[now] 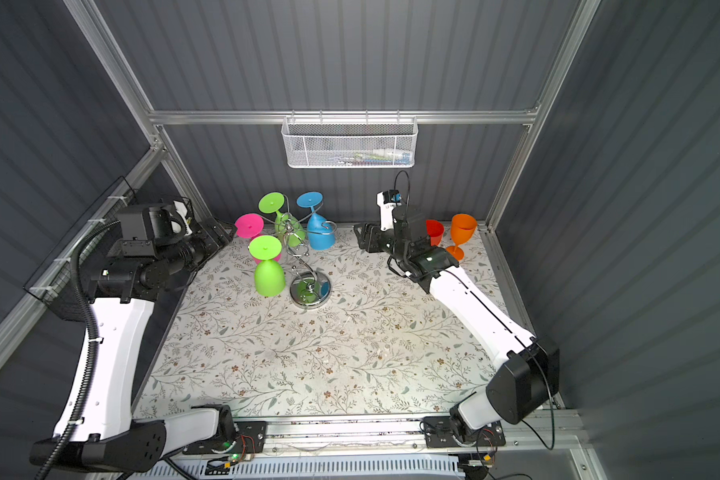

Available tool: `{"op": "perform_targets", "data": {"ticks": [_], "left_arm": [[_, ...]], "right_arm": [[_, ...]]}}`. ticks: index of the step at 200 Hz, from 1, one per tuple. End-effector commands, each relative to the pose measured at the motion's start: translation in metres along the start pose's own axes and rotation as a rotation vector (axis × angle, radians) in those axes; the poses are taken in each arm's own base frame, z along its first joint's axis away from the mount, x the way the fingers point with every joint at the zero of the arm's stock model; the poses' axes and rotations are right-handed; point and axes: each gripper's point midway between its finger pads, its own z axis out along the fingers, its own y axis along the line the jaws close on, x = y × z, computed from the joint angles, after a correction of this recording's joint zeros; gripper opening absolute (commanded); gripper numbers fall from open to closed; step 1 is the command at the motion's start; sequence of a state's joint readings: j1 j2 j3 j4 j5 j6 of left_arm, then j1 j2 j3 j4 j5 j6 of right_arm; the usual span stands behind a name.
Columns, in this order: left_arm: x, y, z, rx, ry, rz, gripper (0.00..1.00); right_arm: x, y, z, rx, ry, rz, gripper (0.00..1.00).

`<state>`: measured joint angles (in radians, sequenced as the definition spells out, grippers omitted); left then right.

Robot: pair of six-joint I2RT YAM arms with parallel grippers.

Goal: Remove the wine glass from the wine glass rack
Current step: 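Move the left gripper toward the rack while right gripper withdraws from the glasses, then close the left gripper on the pink glass's foot on the rack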

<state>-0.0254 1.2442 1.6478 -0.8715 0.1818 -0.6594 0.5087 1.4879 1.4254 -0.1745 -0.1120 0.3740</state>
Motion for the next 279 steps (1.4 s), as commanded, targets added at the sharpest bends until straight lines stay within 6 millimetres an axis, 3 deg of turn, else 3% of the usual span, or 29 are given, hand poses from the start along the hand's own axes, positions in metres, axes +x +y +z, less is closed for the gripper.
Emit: {"op": "perform_targets", "data": {"ticks": [1, 19, 57, 97, 160, 218, 279], "left_arm": [[0.004, -0.011, 0.000, 0.108, 0.040, -0.035, 0.82], [0.002, -0.004, 0.005, 0.094, 0.038, -0.045, 0.82], [0.004, -0.007, 0.014, 0.159, 0.073, -0.076, 0.80], [-0.007, -0.001, 0.025, 0.185, 0.076, -0.115, 0.69], [-0.017, 0.002, 0.054, 0.241, 0.094, -0.168, 0.62], [-0.016, 0.001, 0.064, 0.287, 0.104, -0.191, 0.59], [-0.017, -0.005, 0.072, 0.339, 0.117, -0.200, 0.45]], "right_arm": [[-0.004, 0.006, 0.001, -0.009, -0.006, -0.012, 0.67], [-0.003, 0.012, 0.008, -0.037, 0.005, 0.006, 0.67], [-0.009, 0.031, 0.024, -0.108, 0.023, 0.057, 0.67], [-0.015, 0.049, 0.030, -0.156, 0.025, 0.061, 0.66], [-0.007, 0.045, 0.020, -0.133, 0.029, 0.046, 0.67], [-0.002, 0.052, 0.020, -0.156, 0.045, 0.047, 0.66], [0.000, 0.051, 0.018, -0.148, 0.044, 0.041, 0.67]]}}
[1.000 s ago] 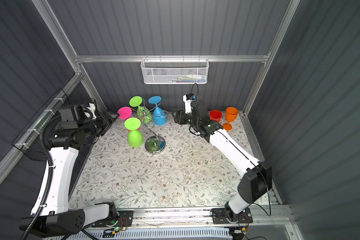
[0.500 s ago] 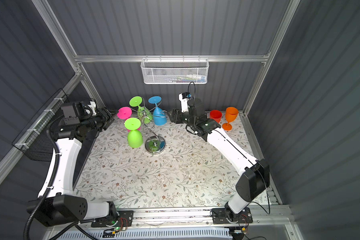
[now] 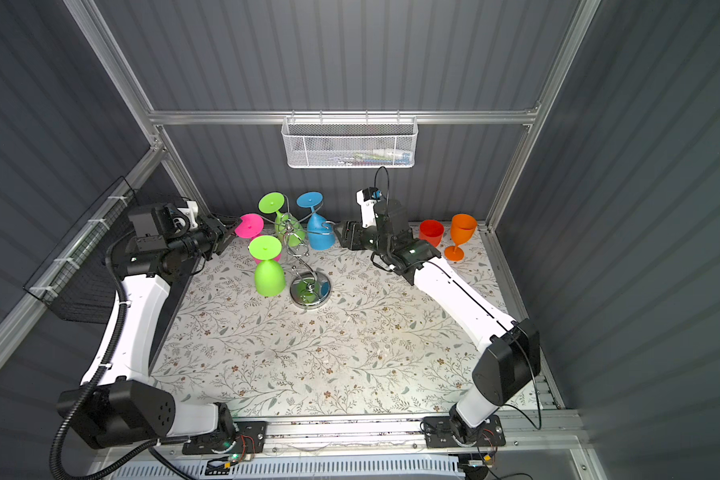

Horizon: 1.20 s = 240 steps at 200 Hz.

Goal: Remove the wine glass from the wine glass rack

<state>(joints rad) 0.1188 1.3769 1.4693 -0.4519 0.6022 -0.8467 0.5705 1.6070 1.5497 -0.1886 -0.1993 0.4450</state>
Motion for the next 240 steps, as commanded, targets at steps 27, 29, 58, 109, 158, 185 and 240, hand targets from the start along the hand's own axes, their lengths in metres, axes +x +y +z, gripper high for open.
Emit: {"op": "perform_targets", "data": {"ticks": [27, 29, 58, 109, 158, 185, 240], "left_arm": [[0.001, -0.001, 0.005, 0.039, 0.014, 0.004, 0.39], [0.001, -0.001, 0.005, 0.037, 0.014, 0.003, 0.39], [0.002, 0.001, 0.006, 0.043, 0.017, 0.002, 0.32], [0.001, -0.004, 0.004, 0.060, 0.006, 0.018, 0.20], [0.000, -0.010, 0.000, 0.074, -0.005, 0.037, 0.12], [-0.002, -0.013, -0.003, 0.079, -0.017, 0.045, 0.08], [0.001, -0.005, 0.000, 0.071, -0.022, 0.032, 0.00]], "right_arm": [[-0.007, 0.009, -0.011, -0.019, -0.023, -0.014, 0.67], [-0.006, 0.009, -0.011, -0.019, -0.023, -0.014, 0.67], [-0.004, 0.008, -0.012, -0.016, -0.020, -0.015, 0.66], [-0.004, 0.009, -0.013, -0.016, -0.022, -0.017, 0.67], [-0.007, 0.011, -0.014, -0.022, -0.030, -0.020, 0.66], [-0.007, 0.012, -0.015, -0.024, -0.034, -0.025, 0.67], [-0.006, 0.010, -0.016, -0.018, -0.040, -0.028, 0.66]]}}
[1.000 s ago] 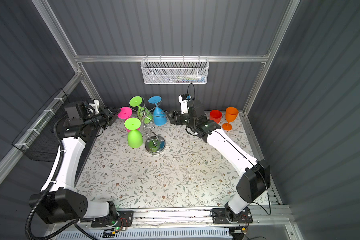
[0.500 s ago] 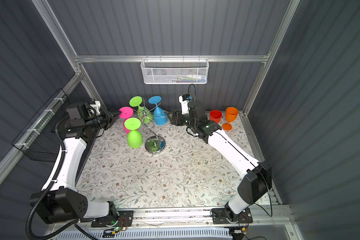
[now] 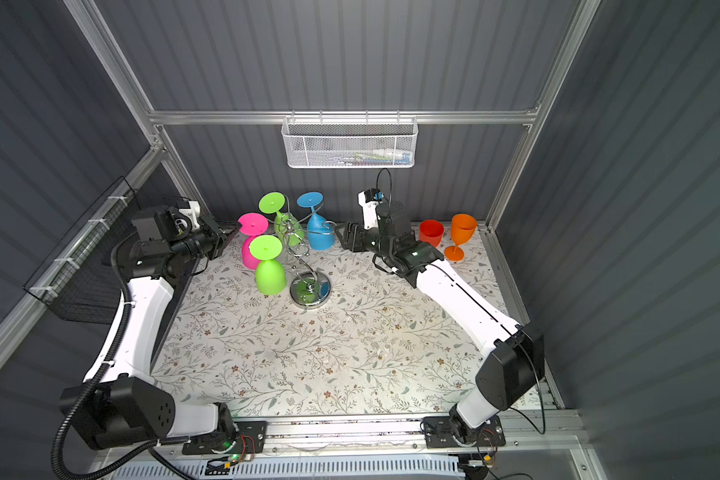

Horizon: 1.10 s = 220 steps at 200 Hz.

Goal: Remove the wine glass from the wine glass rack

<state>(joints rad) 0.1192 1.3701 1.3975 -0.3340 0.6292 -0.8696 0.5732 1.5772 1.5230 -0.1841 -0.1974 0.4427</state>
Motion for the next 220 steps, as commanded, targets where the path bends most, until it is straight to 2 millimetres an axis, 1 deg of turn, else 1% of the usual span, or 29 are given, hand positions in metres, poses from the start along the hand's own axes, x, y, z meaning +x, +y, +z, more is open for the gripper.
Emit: {"op": "perform_targets", "data": {"ticks": [1, 112, 161, 220], "left_arm": [[0.000, -0.008, -0.007, 0.023, -0.015, 0.023, 0.00], [-0.010, -0.026, -0.021, 0.041, -0.082, 0.046, 0.00], [-0.014, -0.027, -0.024, 0.032, -0.112, 0.043, 0.00], [-0.019, -0.024, -0.019, 0.045, -0.126, 0.025, 0.00]], "right_arm": [[-0.007, 0.008, -0.009, -0.014, -0.033, -0.024, 0.66], [-0.008, 0.006, -0.012, -0.001, -0.045, -0.034, 0.67], [-0.009, 0.007, -0.012, 0.000, -0.046, -0.037, 0.67], [-0.009, 0.007, -0.014, 0.004, -0.048, -0.041, 0.67]]}}
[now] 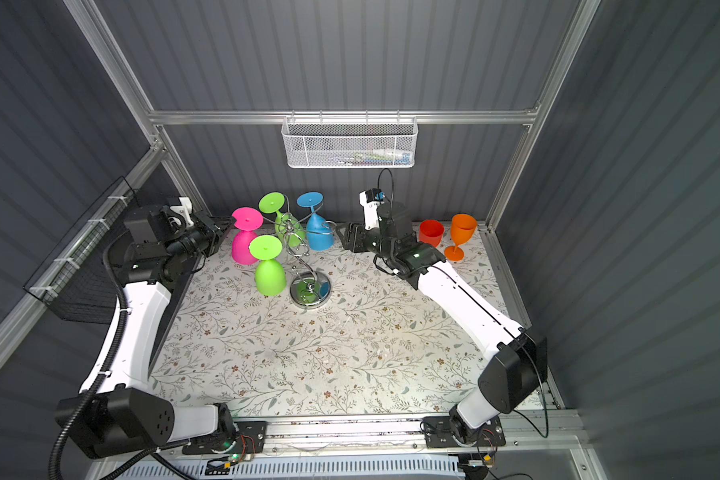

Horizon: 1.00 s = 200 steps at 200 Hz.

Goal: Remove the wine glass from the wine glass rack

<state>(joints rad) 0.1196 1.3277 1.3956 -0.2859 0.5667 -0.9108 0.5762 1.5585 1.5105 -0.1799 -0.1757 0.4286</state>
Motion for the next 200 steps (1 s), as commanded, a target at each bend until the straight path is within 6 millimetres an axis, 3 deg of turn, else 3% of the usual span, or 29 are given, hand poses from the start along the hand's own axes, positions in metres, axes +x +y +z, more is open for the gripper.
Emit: {"op": "perform_targets", "data": {"ticks": [1, 60, 155, 162, 166, 200], "left_arm": [[-0.006, -0.009, -0.005, 0.031, -0.033, 0.013, 0.00], [-0.012, -0.010, -0.002, 0.032, -0.050, 0.017, 0.00], [-0.016, -0.006, 0.020, 0.071, -0.023, 0.006, 0.00], [-0.016, -0.007, 0.021, 0.079, -0.019, 0.009, 0.00], [-0.021, -0.021, 0.018, 0.102, -0.031, 0.029, 0.00], [-0.012, -0.033, 0.026, 0.135, 0.001, 0.049, 0.00]], "right_arm": [[-0.007, 0.007, -0.009, -0.010, -0.031, -0.023, 0.67], [-0.007, 0.007, -0.008, -0.009, -0.030, -0.026, 0.67], [-0.009, 0.007, -0.009, -0.003, -0.031, -0.037, 0.67], [-0.009, 0.008, -0.009, -0.003, -0.032, -0.037, 0.67], [-0.009, 0.008, -0.010, -0.003, -0.033, -0.037, 0.67], [-0.009, 0.008, -0.010, -0.003, -0.031, -0.037, 0.67]]}}
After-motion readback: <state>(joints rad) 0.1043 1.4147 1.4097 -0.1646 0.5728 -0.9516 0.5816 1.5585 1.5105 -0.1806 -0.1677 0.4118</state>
